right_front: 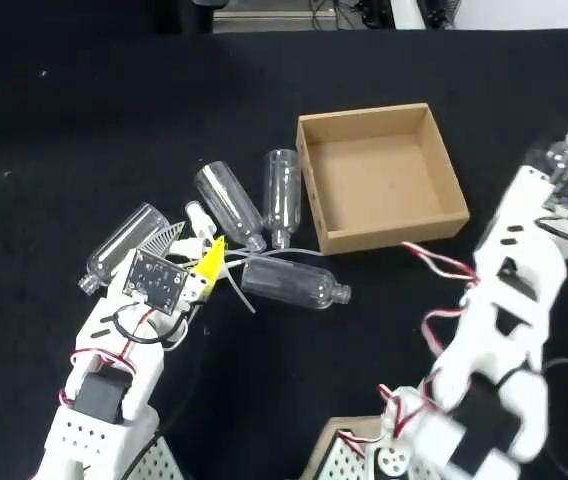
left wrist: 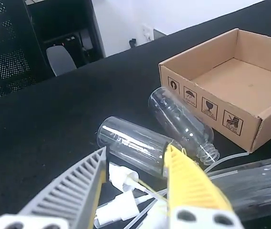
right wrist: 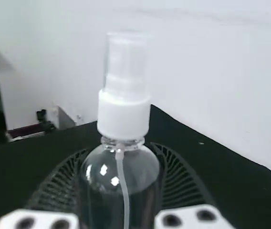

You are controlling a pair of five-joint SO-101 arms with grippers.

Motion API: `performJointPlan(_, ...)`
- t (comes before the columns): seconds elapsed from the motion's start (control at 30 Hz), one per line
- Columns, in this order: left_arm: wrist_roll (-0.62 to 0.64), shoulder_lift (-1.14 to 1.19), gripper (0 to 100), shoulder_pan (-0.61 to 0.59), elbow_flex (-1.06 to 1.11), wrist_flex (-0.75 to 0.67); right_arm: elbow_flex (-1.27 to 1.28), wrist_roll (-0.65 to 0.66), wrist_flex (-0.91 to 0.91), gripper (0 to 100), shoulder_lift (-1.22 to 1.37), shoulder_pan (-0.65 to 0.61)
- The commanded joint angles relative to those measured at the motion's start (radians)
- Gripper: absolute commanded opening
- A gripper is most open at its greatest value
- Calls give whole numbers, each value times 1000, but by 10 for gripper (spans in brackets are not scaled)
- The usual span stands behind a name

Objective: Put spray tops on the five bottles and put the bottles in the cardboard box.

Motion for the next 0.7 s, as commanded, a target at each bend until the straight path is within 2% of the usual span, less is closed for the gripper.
performJointPlan(0.0,18,2,191,13,24,3,-104,-3,-229,11,174,64)
performJointPlan(0.3,18,-2,191,15,24,32,-341,5,-417,11,565,124)
performJointPlan(0.53,18,-6,191,15,24,32,-397,9,-505,11,682,127)
performJointPlan(0.67,18,-6,191,15,24,31,-395,97,-582,11,731,123)
